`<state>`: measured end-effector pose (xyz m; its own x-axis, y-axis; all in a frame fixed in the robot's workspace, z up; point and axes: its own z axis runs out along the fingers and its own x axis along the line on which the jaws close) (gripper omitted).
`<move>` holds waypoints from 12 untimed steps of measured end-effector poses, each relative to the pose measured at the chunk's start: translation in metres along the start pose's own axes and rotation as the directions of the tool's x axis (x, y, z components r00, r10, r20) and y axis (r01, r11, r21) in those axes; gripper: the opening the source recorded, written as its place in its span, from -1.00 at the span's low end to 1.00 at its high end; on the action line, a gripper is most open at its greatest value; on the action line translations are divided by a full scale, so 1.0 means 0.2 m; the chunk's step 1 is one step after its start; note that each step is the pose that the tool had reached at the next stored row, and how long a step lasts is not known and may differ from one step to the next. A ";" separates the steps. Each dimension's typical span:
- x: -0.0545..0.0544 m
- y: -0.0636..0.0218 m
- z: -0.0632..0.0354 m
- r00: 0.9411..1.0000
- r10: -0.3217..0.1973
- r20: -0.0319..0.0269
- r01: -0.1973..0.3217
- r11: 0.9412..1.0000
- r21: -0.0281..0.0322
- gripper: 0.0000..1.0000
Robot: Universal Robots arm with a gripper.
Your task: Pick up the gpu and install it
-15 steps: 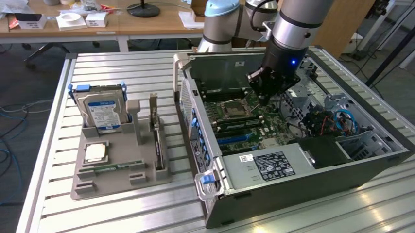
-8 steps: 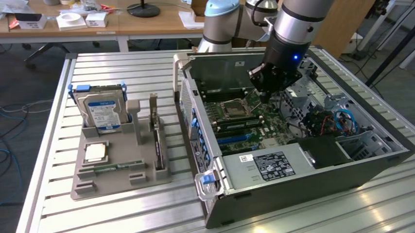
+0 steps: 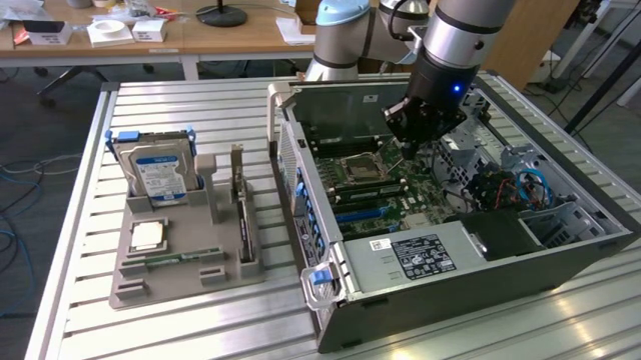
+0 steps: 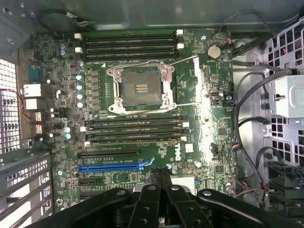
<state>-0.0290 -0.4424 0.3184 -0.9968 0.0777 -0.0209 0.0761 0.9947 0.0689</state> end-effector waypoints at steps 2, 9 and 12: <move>0.00 0.000 0.000 1.000 0.000 0.000 0.000 1.000 0.000 -0.80; 0.00 -0.002 0.032 1.000 0.000 0.000 0.000 1.000 -0.002 -0.80; 0.00 -0.004 0.059 1.000 0.000 0.000 0.000 1.000 -0.002 -0.80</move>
<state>-0.0290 -0.4424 0.3066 -0.9968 0.0777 -0.0207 0.0761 0.9946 0.0710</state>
